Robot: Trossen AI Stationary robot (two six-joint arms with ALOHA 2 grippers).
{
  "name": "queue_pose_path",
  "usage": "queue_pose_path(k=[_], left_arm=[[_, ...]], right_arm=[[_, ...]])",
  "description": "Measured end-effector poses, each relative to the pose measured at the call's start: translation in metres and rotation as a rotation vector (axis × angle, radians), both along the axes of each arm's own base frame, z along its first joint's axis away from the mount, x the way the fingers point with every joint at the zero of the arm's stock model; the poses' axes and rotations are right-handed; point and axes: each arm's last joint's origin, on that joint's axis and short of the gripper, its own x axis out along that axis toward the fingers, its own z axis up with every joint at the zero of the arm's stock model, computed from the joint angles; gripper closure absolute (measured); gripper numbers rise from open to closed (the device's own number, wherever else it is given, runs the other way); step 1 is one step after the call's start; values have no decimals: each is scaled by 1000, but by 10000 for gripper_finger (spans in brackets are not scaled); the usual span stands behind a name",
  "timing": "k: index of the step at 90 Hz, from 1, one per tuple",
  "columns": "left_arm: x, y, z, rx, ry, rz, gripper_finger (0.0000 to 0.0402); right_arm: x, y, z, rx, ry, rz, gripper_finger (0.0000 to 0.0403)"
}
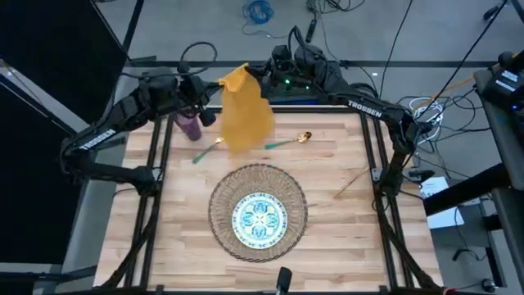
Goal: Set table place
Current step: Fold the yellow table napkin
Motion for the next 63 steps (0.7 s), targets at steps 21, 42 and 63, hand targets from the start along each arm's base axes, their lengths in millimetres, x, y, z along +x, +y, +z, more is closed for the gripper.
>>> queue_pose_path(k=[21, 42, 63], left_arm=[[4, -11, 0, -38, 6, -72, 401], [7, -16, 0, -50, 2, -96, 401], [12, -27, -1, -94, -12, -160, 401]], right_arm=[[4, 9, -5, 22, 49, 24, 403], [8, 16, -5, 17, 53, 44, 403], [6, 25, -3, 19, 83, 62, 403]])
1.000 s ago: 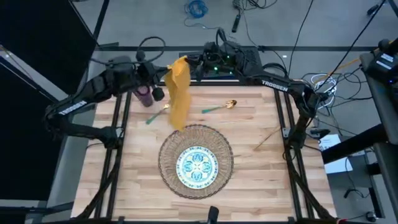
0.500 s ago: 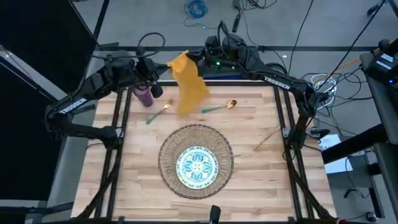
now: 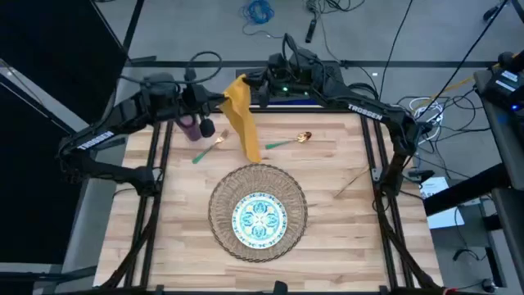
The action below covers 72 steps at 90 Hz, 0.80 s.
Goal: Set table place
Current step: Fold the yellow table napkin
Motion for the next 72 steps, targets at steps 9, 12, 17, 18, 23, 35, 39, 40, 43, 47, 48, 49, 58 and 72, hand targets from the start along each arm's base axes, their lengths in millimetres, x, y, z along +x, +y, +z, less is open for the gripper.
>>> queue_pose_path(k=[9, 12, 17, 18, 23, 35, 39, 40, 43, 47, 48, 49, 58, 72], left_arm=[[3, -8, -1, -28, -1, -33, 401], [4, -11, -1, -37, 3, -45, 401], [5, -16, -3, -58, 15, -64, 401], [5, -17, -3, -60, 18, -67, 401], [6, -22, -6, -74, 37, -85, 401], [9, -30, -12, -94, 64, -102, 401], [11, -31, -18, -101, 78, -102, 401], [11, -32, -19, -103, 82, -99, 401], [13, -31, -25, -111, 96, -86, 401], [14, -31, -32, -116, 122, -74, 402], [15, -31, -34, -118, 129, -72, 402], [15, -31, -36, -119, 134, -71, 402], [19, -29, -48, -125, 146, -61, 401], [21, -24, -56, -118, 134, -48, 401]], right_arm=[[3, 8, -1, 2, 13, 20, 403], [4, 11, -2, 3, 22, 29, 403], [6, 17, -3, 2, 39, 44, 403], [7, 18, -3, 1, 42, 47, 403], [8, 23, -5, -2, 60, 60, 403], [10, 28, -8, 1, 89, 71, 403], [10, 29, -10, 3, 111, 66, 403], [10, 29, -11, 3, 118, 62, 403], [10, 28, -13, 2, 139, 46, 403], [10, 27, -17, 4, 165, 28, 403], [10, 27, -17, 6, 171, 25, 403], [10, 27, -18, 8, 177, 23, 403], [13, 20, -25, 20, 197, 12, 403], [12, 8, -35, 40, 232, -15, 403]])
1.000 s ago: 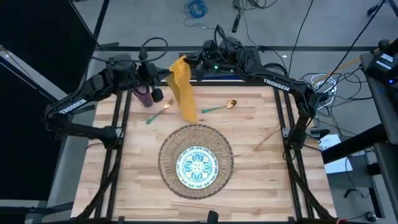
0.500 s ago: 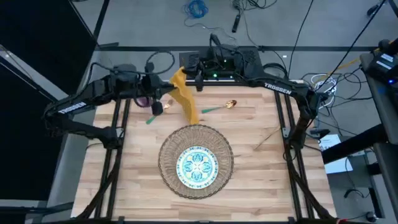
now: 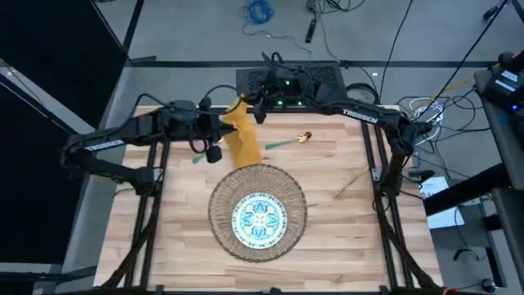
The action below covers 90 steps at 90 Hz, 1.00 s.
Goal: Set table place
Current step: Fold the yellow table napkin
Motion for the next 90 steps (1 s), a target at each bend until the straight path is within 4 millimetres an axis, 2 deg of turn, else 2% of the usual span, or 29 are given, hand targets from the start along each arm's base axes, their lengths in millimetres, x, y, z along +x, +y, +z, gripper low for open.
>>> queue_pose_path(k=[25, 49, 63, 90], left_arm=[[7, 10, -19, -24, -56, -32, 402], [18, 20, -54, -73, -25, -32, 402], [28, 24, -61, -93, -17, -47, 402], [36, 26, -68, -106, 1, -58, 402]], right_arm=[[-9, -22, -10, 19, 63, -51, 403], [-15, -31, -13, 13, 103, -63, 403], [-14, -34, -16, 11, 107, -66, 403], [10, -45, -56, 77, 151, -5, 403]])
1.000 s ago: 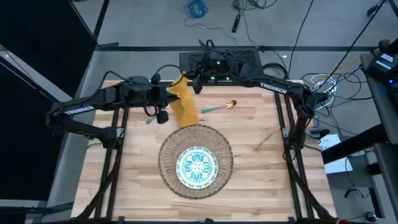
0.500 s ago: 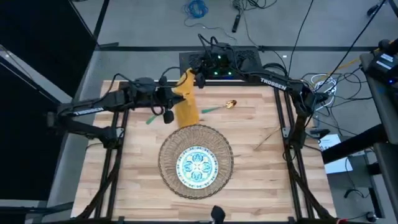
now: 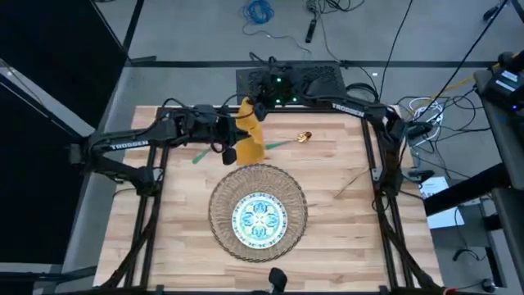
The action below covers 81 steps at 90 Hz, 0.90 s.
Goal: Set table place
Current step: Fold the yellow table napkin
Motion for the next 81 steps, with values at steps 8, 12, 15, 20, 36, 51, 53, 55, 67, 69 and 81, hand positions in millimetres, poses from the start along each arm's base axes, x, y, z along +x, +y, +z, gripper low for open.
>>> queue_pose_path(k=[8, 12, 15, 20, 36, 51, 53, 55, 67, 69, 81], left_arm=[[-1, 0, -1, -3, 14, 2, 402], [-1, 0, -2, -1, 22, 11, 402], [-1, 0, -2, -2, 30, 14, 402], [-2, 0, -4, -6, 45, 17, 402], [-3, 0, -11, -11, 68, 20, 402], [-7, 2, -32, -43, 117, 48, 402], [-8, 2, -33, -47, 121, 53, 402], [-8, 3, -34, -48, 122, 56, 402], [-14, 1, -34, -39, 119, 72, 402], [-14, 1, -33, -37, 114, 73, 402], [-17, 2, -30, -28, 100, 88, 402]], right_arm=[[4, -1, -5, 17, -6, 16, 403], [5, -2, -7, 21, -13, 24, 403], [5, -2, -7, 21, -14, 25, 403], [6, -2, -6, 18, -20, 26, 403], [6, -2, -6, 18, -22, 27, 403], [6, -2, -6, 19, -20, 27, 403], [6, -2, -6, 20, -20, 27, 403], [6, -2, -6, 20, -19, 27, 403], [7, -2, -11, 39, -5, 24, 403], [7, -2, -12, 45, 0, 23, 403], [9, -3, -18, 57, 15, 22, 403]])
